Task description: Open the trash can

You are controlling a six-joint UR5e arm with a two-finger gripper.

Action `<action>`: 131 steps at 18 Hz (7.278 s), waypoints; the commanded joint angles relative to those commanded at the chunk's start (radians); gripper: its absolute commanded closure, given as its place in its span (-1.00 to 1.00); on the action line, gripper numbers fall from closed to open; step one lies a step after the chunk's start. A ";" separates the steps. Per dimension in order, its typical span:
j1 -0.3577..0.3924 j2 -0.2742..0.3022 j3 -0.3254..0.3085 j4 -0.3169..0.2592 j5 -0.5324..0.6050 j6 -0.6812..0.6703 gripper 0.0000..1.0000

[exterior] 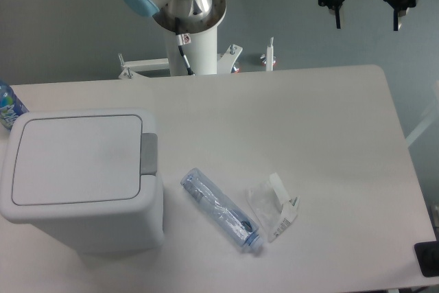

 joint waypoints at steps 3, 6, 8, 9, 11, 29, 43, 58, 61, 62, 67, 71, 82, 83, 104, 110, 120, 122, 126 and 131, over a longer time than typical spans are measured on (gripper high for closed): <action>-0.005 0.002 -0.002 0.000 0.000 -0.002 -1.00; -0.008 -0.002 -0.002 0.000 0.000 -0.014 -1.00; -0.009 -0.003 -0.002 0.000 -0.003 -0.087 -1.00; -0.015 -0.006 0.000 0.000 -0.006 -0.133 -1.00; -0.034 -0.018 0.005 0.005 -0.035 -0.210 -1.00; -0.311 -0.135 0.031 0.094 -0.216 -1.044 -1.00; -0.433 -0.198 0.026 0.095 -0.302 -1.132 -1.00; -0.480 -0.218 0.023 0.095 -0.301 -1.138 -1.00; -0.489 -0.219 0.021 0.095 -0.299 -1.138 -1.00; -0.488 -0.222 0.021 0.095 -0.299 -1.138 -1.00; -0.489 -0.224 0.020 0.104 -0.299 -1.138 -1.00; -0.489 -0.225 0.020 0.109 -0.298 -1.138 -1.00; -0.489 -0.225 0.012 0.112 -0.296 -1.137 -1.00; -0.489 -0.225 0.011 0.112 -0.295 -1.137 -1.00; -0.399 -0.215 0.143 0.235 -0.268 -1.095 -1.00; -0.289 -0.184 0.146 0.229 -0.230 -0.958 -1.00; -0.210 -0.160 0.107 0.144 -0.012 -0.566 -1.00; -0.195 -0.160 0.107 0.143 -0.011 -0.520 -1.00; -0.176 -0.160 0.089 0.140 0.001 -0.454 -1.00; -0.167 -0.146 0.072 0.135 0.009 -0.400 -1.00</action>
